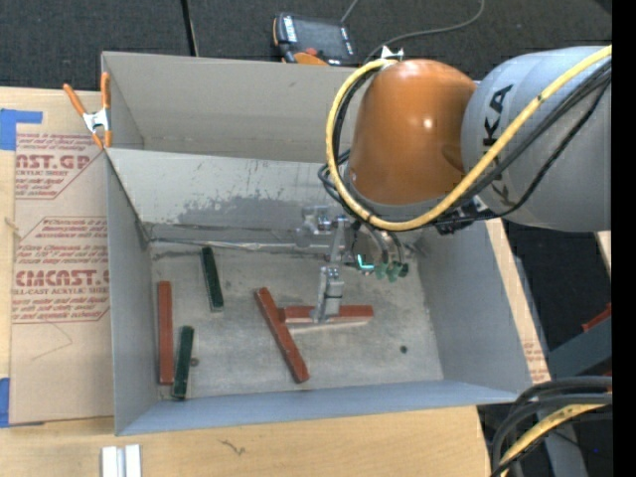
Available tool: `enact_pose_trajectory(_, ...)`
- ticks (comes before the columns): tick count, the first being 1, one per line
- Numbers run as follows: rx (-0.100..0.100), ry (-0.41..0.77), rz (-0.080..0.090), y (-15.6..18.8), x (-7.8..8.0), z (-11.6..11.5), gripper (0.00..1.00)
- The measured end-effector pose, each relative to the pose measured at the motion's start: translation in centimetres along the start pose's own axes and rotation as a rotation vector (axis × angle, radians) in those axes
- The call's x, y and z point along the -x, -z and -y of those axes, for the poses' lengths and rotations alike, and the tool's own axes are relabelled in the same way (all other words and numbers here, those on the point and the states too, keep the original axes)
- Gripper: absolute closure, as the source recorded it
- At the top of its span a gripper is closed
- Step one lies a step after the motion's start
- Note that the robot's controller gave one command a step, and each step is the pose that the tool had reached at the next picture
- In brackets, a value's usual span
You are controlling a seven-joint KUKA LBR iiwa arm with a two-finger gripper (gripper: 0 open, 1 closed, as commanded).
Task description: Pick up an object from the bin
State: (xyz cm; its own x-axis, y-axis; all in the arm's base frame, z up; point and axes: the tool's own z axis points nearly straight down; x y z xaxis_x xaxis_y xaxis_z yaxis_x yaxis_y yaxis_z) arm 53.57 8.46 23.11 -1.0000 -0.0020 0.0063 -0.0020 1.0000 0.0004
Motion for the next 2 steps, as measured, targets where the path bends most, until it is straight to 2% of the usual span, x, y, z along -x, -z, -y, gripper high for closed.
enact_pose_trajectory(1, -0.001, 0.401, 0.002, -13.2, 0.0, 2.0, 0.0)
enact_pose_trajectory(2, -0.003, 0.408, 0.009, -16.3, 5.5, 4.9, 0.0)
